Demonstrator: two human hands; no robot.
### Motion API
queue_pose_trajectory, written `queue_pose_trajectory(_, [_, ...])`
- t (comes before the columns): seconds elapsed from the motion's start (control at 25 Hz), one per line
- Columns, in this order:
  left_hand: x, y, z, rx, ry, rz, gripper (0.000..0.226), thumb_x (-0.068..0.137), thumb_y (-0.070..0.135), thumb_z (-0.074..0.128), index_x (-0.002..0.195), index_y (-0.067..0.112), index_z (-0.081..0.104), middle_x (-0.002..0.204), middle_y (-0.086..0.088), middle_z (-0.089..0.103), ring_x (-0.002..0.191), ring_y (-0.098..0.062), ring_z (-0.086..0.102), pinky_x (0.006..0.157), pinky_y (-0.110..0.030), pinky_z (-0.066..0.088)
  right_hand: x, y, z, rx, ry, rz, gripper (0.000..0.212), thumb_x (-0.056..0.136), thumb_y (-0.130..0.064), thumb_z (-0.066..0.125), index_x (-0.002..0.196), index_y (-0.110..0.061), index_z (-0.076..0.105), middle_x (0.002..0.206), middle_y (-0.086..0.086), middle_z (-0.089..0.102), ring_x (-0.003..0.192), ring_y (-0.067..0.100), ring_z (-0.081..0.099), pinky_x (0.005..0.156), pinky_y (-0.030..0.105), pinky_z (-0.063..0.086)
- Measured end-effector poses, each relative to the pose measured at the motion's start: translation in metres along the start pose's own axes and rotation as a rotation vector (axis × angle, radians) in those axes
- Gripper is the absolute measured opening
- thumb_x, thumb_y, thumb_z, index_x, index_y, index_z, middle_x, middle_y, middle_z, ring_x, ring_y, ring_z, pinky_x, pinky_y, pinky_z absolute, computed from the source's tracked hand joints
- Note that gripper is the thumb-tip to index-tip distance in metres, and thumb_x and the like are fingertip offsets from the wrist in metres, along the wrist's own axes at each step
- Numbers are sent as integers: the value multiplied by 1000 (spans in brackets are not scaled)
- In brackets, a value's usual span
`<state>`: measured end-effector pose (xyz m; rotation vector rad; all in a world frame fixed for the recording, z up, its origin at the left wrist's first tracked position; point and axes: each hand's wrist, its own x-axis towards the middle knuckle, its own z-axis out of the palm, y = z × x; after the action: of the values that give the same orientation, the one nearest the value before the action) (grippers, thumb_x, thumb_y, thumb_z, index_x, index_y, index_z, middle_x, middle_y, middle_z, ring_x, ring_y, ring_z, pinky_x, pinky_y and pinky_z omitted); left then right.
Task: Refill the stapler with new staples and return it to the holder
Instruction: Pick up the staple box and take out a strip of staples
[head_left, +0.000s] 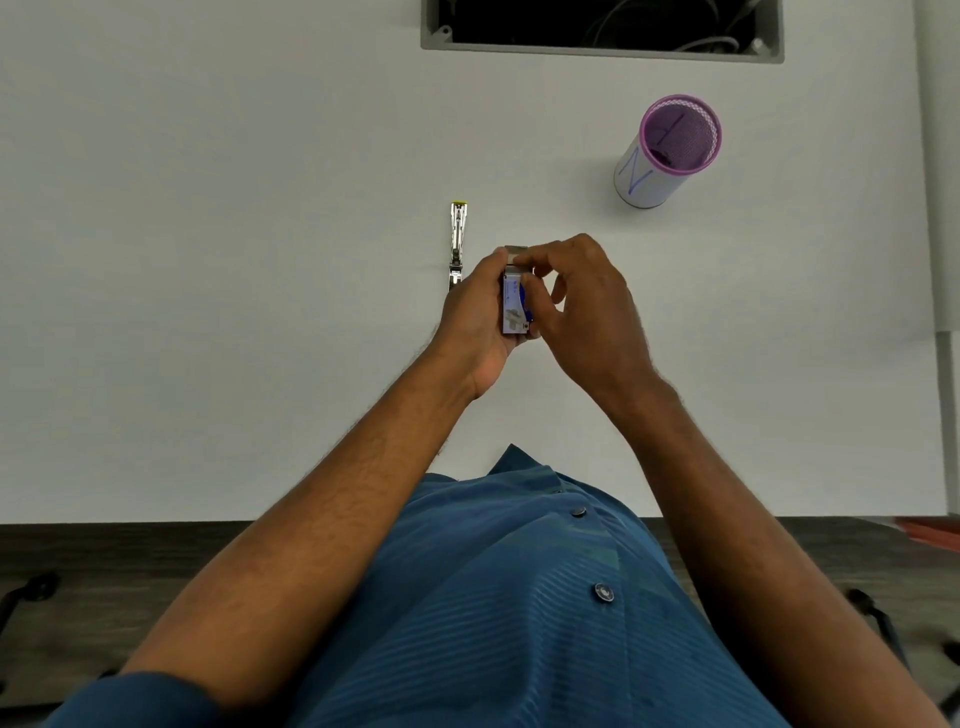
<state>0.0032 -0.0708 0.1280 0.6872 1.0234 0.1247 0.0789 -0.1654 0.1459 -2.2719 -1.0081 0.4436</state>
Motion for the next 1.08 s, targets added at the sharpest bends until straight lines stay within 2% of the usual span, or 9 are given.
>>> queue_pose_trajectory(0.12, [-1, -1, 1, -15, -8, -6, 35, 107, 39, 41, 96, 22, 69, 82, -2, 70, 78, -19, 63, 78, -38, 54, 4, 1, 0, 7, -30, 20, 11, 100, -22, 61, 110, -22, 65, 108, -7, 61, 82, 5, 53, 70, 9, 43])
queue_pose_trajectory(0.32, [0, -1, 0, 15, -25, -12, 34, 107, 40, 40, 99, 21, 67, 94, -4, 68, 88, -22, 61, 76, -36, 53, 11, 2, 1, 16, -56, 67, 9, 100, -27, 61, 105, -22, 67, 102, -8, 61, 80, 3, 52, 70, 9, 38])
queue_pose_trajectory(0.44, [1, -2, 0, 19, -7, -26, 34, 107, 41, 40, 97, 21, 66, 92, -6, 66, 80, -20, 60, 67, -30, 54, 13, 3, 1, -24, -54, 70, 8, 99, -29, 63, 103, -25, 69, 100, -9, 61, 76, 1, 50, 70, 8, 34])
queue_pose_trajectory(0.6, [4, -3, -2, 4, 0, -49, 36, 108, 43, 37, 96, 21, 64, 87, -6, 66, 73, -17, 61, 57, -25, 56, 16, 2, 1, -88, -62, 73, 14, 100, -32, 61, 106, -27, 72, 101, -7, 61, 82, 4, 51, 69, 9, 33])
queue_pose_trajectory(0.92, [5, -6, -5, -24, -26, -89, 36, 108, 41, 40, 100, 16, 65, 80, -6, 62, 67, -16, 57, 59, -29, 51, 25, 2, -6, -142, -199, 63, 14, 99, -31, 63, 105, -28, 75, 98, -11, 55, 84, 5, 49, 65, 9, 28])
queue_pose_trajectory(1.08, [4, -3, -5, -55, -39, -83, 34, 107, 38, 42, 98, 15, 64, 80, -6, 62, 65, -16, 57, 55, -27, 51, 25, 3, -4, -126, -191, 55, 13, 101, -30, 59, 105, -25, 70, 104, -7, 58, 84, 5, 50, 66, 9, 32])
